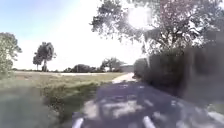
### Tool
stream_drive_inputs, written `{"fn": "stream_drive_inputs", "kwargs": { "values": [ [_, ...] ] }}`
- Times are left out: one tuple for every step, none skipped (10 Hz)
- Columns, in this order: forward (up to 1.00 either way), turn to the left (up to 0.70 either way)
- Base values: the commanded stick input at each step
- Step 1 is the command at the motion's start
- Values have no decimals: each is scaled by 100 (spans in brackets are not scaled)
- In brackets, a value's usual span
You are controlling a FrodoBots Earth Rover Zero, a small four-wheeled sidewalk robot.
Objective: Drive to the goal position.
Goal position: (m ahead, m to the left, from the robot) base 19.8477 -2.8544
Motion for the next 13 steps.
{"fn": "stream_drive_inputs", "kwargs": {
  "values": [
    [70, 0],
    [70, 0],
    [70, 0],
    [70, 0],
    [70, 0],
    [70, 0],
    [70, 0],
    [70, 0],
    [70, 0],
    [70, 0],
    [70, 0],
    [70, 0],
    [70, 0]
  ]
}}
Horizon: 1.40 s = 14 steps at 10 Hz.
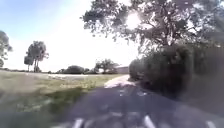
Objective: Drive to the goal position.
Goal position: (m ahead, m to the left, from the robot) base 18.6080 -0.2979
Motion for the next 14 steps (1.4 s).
{"fn": "stream_drive_inputs", "kwargs": {
  "values": [
    [70, 0],
    [70, 0],
    [70, 0],
    [70, 0],
    [70, 0],
    [70, 0],
    [70, 0],
    [70, 0],
    [70, 6],
    [70, 35],
    [70, 35],
    [70, 35],
    [70, 35],
    [70, 35]
  ]
}}
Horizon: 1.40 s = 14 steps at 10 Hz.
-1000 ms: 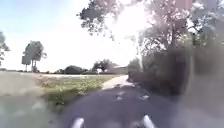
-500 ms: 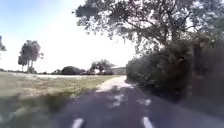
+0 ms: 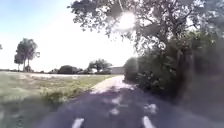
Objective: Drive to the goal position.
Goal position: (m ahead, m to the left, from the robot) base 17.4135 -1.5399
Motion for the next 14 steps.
{"fn": "stream_drive_inputs", "kwargs": {
  "values": [
    [70, 30],
    [70, 0],
    [70, 0],
    [70, 0],
    [70, 0],
    [70, 0],
    [70, 0],
    [70, 0],
    [70, 0],
    [70, 0],
    [70, 0],
    [70, 0],
    [70, 0],
    [70, 0]
  ]
}}
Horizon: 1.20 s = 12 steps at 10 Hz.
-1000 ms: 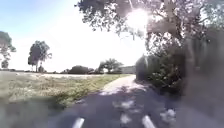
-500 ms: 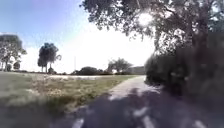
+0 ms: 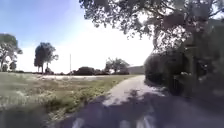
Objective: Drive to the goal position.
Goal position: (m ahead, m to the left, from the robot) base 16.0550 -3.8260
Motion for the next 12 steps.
{"fn": "stream_drive_inputs", "kwargs": {
  "values": [
    [70, 0],
    [70, 0],
    [70, 0],
    [70, 0],
    [70, 0],
    [70, 0],
    [70, 0],
    [70, 0],
    [70, 0],
    [70, 0],
    [70, 0],
    [70, 0]
  ]
}}
